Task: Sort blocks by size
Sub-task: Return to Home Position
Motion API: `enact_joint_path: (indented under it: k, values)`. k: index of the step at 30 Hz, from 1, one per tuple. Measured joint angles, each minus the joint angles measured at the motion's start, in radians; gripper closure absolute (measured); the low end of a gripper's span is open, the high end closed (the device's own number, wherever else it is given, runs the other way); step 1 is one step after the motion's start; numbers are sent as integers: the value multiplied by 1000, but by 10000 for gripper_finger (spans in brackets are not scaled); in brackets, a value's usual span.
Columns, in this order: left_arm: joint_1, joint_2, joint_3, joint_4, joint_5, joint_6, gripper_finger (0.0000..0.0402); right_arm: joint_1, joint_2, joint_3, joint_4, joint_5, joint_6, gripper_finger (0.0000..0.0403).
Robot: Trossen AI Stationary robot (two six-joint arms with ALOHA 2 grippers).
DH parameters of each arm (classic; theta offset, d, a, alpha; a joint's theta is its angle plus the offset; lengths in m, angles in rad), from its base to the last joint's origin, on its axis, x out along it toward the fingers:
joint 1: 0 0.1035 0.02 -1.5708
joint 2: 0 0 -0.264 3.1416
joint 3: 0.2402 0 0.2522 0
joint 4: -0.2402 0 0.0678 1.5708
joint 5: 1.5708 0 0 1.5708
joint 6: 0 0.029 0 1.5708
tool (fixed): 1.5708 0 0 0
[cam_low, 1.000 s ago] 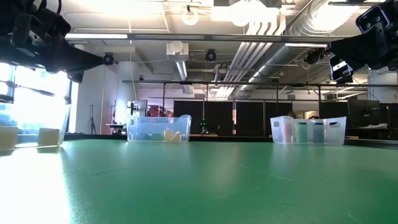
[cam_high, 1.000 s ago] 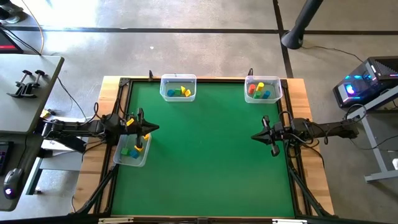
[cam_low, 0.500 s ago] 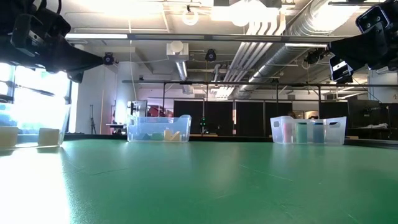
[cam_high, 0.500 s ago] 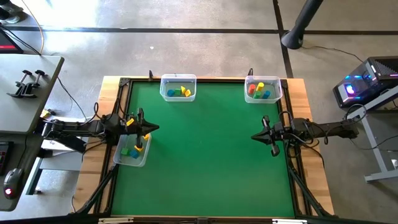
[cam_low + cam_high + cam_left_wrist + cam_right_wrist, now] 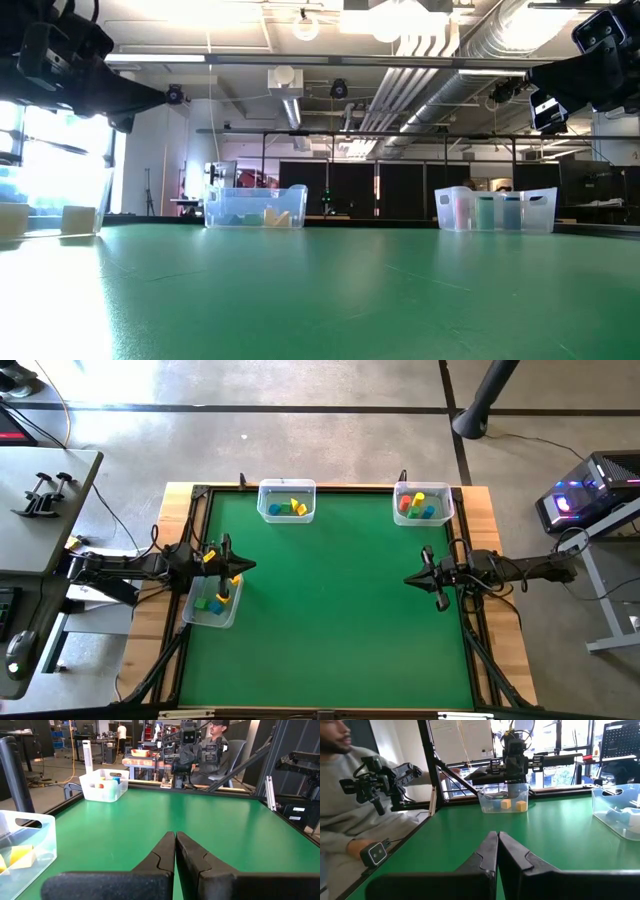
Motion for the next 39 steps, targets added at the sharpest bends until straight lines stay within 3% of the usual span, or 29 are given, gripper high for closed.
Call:
enact_joint_path:
  k: [39]
  values:
    - [0,0,0,0,0,0,401,0,0,0,0,0,0,402]
